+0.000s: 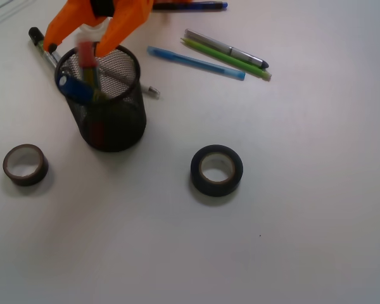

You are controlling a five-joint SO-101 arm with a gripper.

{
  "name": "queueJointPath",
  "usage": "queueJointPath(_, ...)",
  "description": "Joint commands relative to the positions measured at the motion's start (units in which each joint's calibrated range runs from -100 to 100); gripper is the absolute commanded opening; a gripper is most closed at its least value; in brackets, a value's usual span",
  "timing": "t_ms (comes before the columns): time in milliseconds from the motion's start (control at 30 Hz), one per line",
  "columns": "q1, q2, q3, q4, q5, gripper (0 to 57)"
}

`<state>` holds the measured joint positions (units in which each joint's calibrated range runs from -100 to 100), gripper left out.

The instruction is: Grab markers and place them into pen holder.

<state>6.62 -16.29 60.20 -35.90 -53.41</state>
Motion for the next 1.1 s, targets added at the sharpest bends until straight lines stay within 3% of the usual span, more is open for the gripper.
queueJointPath(0,0.7,-1.3,-2.0,-0.2,2.7,23.4)
queueJointPath(133,0.6,-1.6,-7.5,2.7,7.9,23.8)
queueJointPath(267,1.3,-9.8,-17.5,29.9,15.3,23.8)
queueJointPath(400,7.4,-14.7,-29.0,60.1,20.5,23.8)
queueJointPath(567,15.5,-12.7,-37.1,79.0,26.1,23.9)
queueJointPath(767,19.8,-2.9,-46.8,99.1,32.1,23.9)
queueJointPath(1067,25.0,24.7,-78.5,130.2,35.9,23.9)
